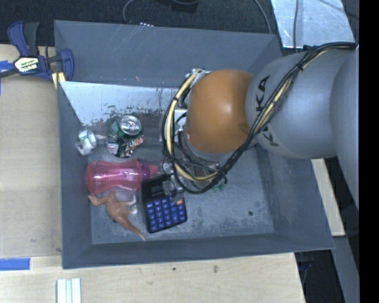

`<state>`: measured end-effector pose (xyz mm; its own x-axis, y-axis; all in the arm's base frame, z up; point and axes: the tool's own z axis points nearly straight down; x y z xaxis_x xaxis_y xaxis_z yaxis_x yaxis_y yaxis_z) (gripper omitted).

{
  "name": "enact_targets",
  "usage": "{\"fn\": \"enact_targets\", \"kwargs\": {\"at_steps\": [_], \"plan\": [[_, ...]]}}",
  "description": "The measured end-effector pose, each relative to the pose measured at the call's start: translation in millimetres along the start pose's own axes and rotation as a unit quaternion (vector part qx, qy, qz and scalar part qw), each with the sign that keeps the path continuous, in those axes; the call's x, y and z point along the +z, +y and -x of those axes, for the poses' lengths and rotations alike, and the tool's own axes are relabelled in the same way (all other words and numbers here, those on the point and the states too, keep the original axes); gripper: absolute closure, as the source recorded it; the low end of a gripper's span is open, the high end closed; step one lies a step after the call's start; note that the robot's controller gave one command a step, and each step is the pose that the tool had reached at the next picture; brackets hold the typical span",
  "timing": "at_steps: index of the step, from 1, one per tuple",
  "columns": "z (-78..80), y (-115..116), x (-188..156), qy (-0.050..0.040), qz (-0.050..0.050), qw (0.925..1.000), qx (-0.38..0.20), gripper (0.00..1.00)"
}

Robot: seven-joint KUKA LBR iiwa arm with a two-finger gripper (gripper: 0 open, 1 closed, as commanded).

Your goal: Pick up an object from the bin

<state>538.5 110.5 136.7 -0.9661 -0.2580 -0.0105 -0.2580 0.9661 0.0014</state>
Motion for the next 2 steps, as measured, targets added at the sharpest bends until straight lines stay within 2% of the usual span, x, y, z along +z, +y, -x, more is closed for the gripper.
{"fn": "enact_targets", "kwargs": {"at_steps": [1, 2], "plan": [[-10.5, -2.0, -6.6, 0.0123, 0.001, 0.9999, -0.007, 1.0], [5.5, -5.0, -68.9, 0.0033, 0.0, 0.9999, -0.011, 1.0]]}}
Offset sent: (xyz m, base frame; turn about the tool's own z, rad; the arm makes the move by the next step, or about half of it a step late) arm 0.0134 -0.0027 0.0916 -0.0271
